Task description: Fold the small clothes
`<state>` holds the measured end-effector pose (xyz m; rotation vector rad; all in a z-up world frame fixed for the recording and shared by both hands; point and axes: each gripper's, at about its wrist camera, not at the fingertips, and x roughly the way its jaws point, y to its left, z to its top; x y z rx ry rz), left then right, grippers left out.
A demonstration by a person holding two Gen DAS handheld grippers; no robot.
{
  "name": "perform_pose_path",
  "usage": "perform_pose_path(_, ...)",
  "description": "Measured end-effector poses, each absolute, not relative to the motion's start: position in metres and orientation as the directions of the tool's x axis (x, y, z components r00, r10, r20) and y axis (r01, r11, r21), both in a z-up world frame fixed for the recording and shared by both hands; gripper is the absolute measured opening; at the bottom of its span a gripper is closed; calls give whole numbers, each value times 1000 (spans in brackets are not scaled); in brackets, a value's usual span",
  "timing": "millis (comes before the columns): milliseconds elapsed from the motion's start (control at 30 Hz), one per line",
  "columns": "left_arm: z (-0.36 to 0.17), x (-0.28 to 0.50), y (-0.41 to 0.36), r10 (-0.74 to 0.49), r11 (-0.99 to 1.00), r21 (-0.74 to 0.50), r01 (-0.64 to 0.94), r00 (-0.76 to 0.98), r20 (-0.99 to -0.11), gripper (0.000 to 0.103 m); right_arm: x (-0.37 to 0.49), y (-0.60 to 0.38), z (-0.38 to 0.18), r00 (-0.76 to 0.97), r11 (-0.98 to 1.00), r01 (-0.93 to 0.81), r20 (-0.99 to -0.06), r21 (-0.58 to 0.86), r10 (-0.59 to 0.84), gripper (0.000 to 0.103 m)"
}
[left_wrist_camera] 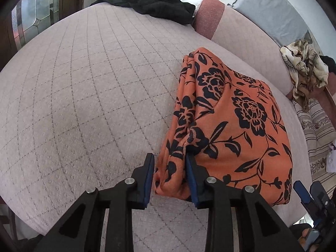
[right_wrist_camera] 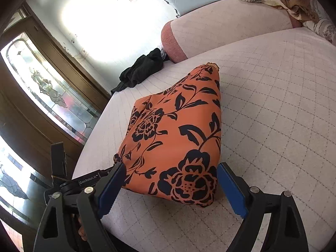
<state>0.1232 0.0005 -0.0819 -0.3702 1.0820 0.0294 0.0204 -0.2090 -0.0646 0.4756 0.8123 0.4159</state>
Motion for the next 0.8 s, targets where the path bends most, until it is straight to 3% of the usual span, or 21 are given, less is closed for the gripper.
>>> perform_pose_path(167, -44, 113, -2, -65, 957, -204, -204, 536, -841, 42, 20, -229, -73, 609, 762, -153, -547, 630, 575, 90)
perform_pose_path(233, -17, 107, -14, -2, 975, -137, -176, 607, -794, 50, 20, -240, -78, 611, 732, -123, -531, 670, 588, 90)
perform_pose_path(300, 4, 105, -28, 9, 985, -108, -134, 669, -743, 67, 20, -251, -84, 611, 696, -89, -513, 713, 603, 90)
perform_pose_path(367, 13, 110, -49, -22, 995, -86, -56, 701, -713, 68, 21, -259, -90, 606, 657, -59, -496, 751, 622, 90)
perform_pose_path(500, -8, 141, -88, -43, 999, -11, 53, 669, -742, 68, 25, -271, -99, 587, 583, -14, -465, 812, 662, 90)
perform_pose_path(633, -66, 170, -92, 64, 997, 82, 10, 546, -835, 68, 36, -277, -108, 546, 498, 38, -436, 866, 716, 90)
perform_pose_path(800, -79, 166, -68, -13, 999, -39, -35, 546, -837, 75, 67, -272, -117, 477, 481, 84, -459, 873, 750, 90)
